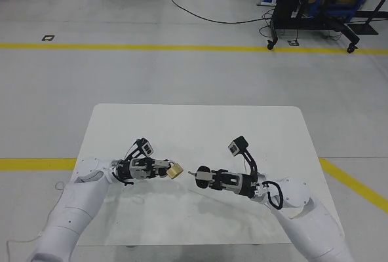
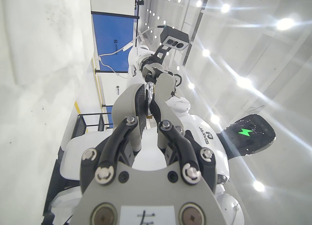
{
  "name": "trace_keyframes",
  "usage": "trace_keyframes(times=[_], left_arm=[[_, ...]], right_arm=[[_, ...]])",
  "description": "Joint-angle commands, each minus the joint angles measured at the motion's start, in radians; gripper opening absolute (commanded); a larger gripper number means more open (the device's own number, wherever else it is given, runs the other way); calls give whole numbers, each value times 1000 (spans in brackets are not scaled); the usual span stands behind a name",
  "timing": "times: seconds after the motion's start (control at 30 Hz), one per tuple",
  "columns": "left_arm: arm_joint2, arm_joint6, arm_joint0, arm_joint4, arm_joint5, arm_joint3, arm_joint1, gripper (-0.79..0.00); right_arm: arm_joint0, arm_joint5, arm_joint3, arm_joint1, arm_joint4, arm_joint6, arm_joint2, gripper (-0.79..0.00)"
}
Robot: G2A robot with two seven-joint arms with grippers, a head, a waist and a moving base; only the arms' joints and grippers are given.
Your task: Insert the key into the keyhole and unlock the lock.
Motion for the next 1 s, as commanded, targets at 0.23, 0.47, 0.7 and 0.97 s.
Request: trace_keyframes(times=[0.23, 0.47, 0.7, 0.97], left_arm=[[-24, 54, 45, -76, -32, -35, -3, -785], [-49, 103, 69, -90, -103, -52, -4, -785], [-56, 183, 92, 29, -136, -129, 4, -785], [-90, 197, 138, 24, -112, -186, 14, -785]], right_arm=[[-6, 40, 4, -3, 59, -2, -24, -785], [-27, 240, -73, 9, -90, -92, -25, -785], [-30, 362, -134, 6, -177, -197, -87, -785], [-41, 408, -178, 4, -240, -316, -104, -785]])
